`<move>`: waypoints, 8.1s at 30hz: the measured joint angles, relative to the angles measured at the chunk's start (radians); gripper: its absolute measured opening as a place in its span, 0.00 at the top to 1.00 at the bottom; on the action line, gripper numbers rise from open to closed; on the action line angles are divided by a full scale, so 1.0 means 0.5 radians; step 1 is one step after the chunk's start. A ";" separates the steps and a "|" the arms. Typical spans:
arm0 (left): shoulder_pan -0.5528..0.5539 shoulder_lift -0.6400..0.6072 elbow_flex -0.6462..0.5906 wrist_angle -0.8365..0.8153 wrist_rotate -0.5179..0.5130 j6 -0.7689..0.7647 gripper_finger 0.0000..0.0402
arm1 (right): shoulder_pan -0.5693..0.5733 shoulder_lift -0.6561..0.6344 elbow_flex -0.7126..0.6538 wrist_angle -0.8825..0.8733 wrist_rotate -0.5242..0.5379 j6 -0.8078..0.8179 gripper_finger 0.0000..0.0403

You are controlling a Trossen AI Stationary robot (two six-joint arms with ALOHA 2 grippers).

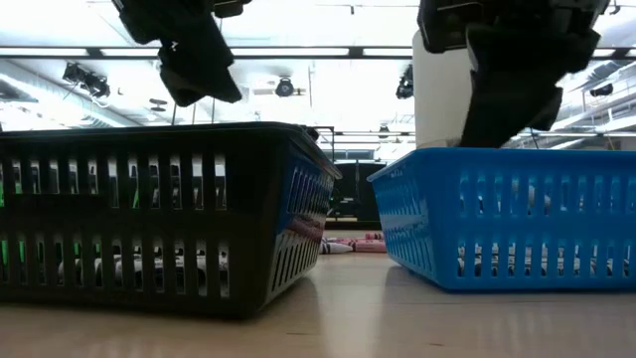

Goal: Sort crayons
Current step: Put the black crayon into the left blue basket, then put the pink crayon into the green basket

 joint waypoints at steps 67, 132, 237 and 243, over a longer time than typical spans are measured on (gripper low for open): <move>0.391 0.616 0.005 -0.394 0.003 0.387 0.93 | -0.375 -0.455 0.141 -0.125 -0.079 -0.196 0.74; -0.140 -0.212 0.001 -0.016 -0.208 0.448 0.95 | -0.436 -0.516 0.138 -0.141 -0.027 -0.188 0.74; 0.257 -0.526 -0.432 0.270 -0.364 0.506 0.71 | -0.501 -0.548 0.137 -0.328 -0.029 -0.740 0.74; 0.249 -0.620 -0.434 0.225 -0.374 0.524 0.71 | -0.537 -0.402 0.137 -0.097 -0.213 -0.747 0.75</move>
